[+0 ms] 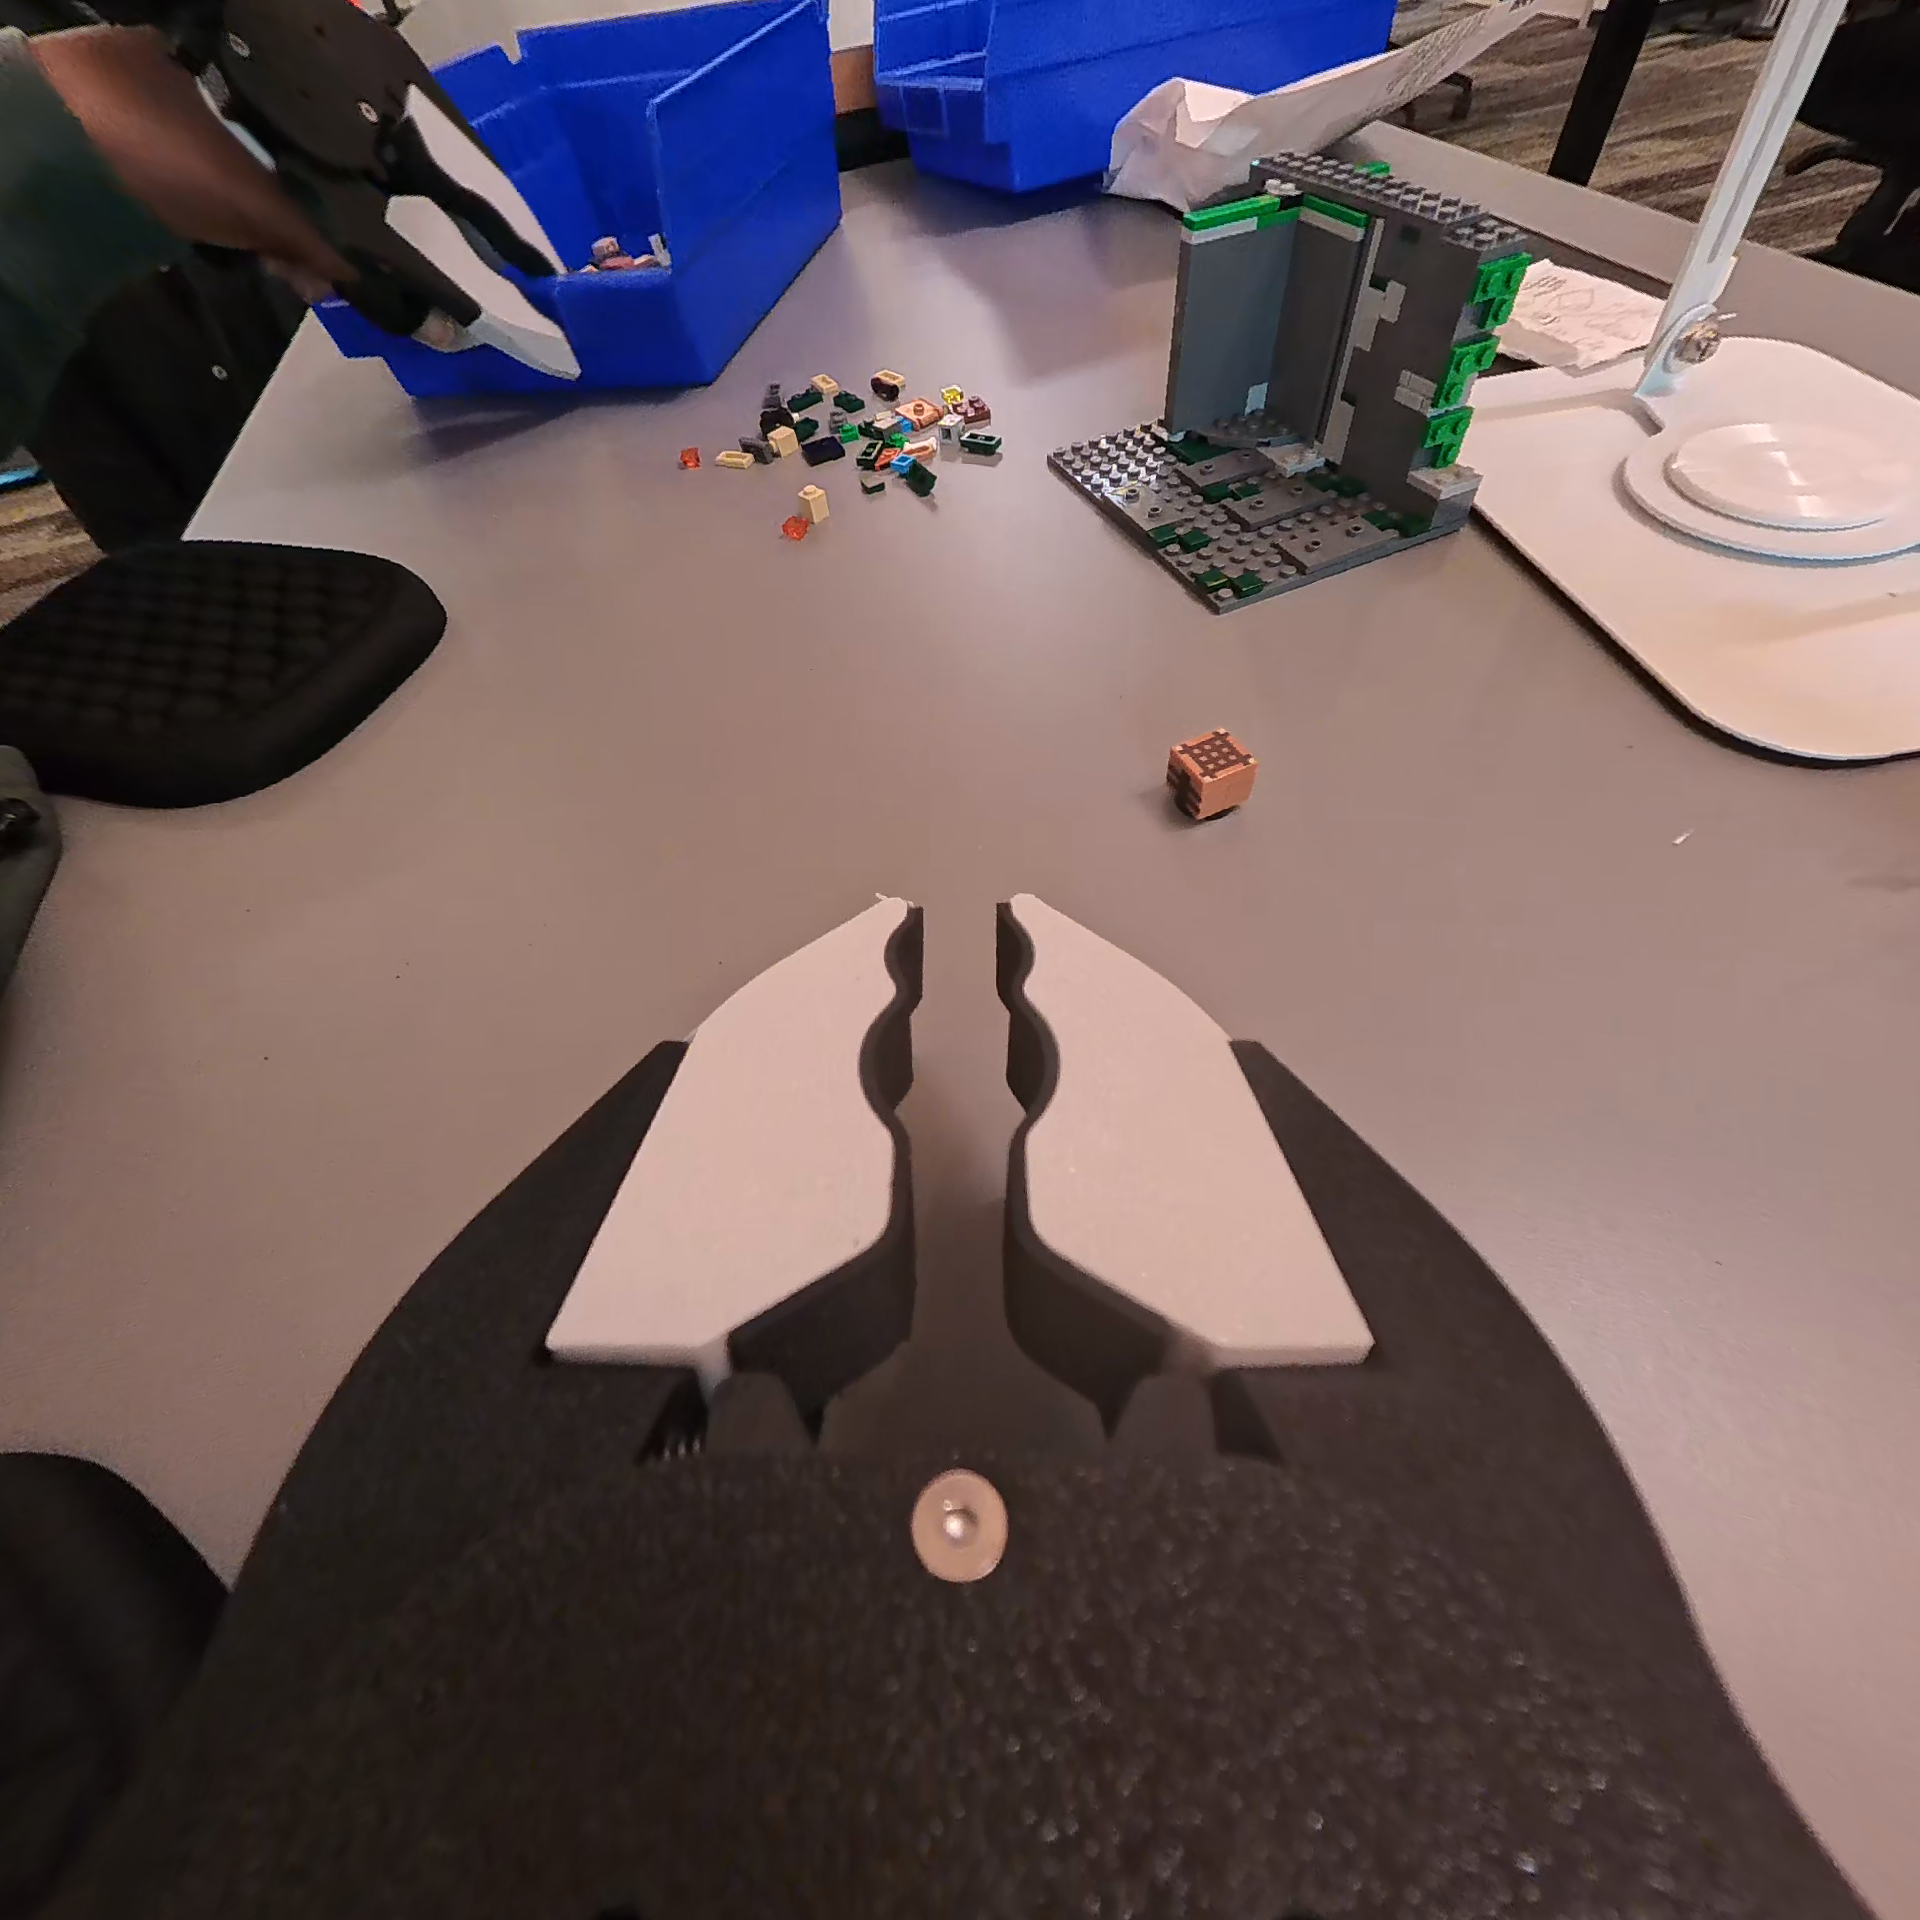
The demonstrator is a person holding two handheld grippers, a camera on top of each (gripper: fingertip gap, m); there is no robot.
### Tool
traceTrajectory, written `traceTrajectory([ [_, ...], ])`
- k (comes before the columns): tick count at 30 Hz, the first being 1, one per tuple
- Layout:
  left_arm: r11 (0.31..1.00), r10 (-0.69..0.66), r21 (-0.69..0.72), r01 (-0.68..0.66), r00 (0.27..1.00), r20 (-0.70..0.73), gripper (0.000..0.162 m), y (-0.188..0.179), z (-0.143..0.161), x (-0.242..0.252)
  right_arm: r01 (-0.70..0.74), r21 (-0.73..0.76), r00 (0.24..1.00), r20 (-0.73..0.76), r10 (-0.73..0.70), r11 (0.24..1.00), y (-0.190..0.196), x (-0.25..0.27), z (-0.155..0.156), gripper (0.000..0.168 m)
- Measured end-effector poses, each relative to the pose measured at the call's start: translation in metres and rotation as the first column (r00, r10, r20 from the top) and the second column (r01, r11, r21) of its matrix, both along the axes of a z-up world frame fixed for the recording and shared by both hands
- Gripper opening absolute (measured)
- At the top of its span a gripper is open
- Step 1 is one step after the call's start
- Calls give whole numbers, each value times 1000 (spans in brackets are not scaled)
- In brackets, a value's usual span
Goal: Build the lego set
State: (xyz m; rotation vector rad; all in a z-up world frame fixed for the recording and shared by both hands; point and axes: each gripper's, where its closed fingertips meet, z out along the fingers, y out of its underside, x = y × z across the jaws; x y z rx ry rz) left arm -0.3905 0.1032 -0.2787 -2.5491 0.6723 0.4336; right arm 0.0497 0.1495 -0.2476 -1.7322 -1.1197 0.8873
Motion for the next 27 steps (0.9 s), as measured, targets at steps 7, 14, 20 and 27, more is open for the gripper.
traceTrajectory([
  [7,999,-6,46,7,999,-36,31,2,9,2,1,-3,1000,-2,-1,1000,0,0,0,13],
  [14,957,-194,241,164,975,108,20,21,64,75,-2,0,1000,3,2,1000,-1,0,0,13],
  [20,835,-460,447,321,854,245,20,51,89,162,-13,7,1000,10,13,1000,-4,-2,-1,13],
  [27,733,-613,666,142,562,555,6,93,110,237,-10,7,1000,1,10,1000,-4,-2,0,13],
])
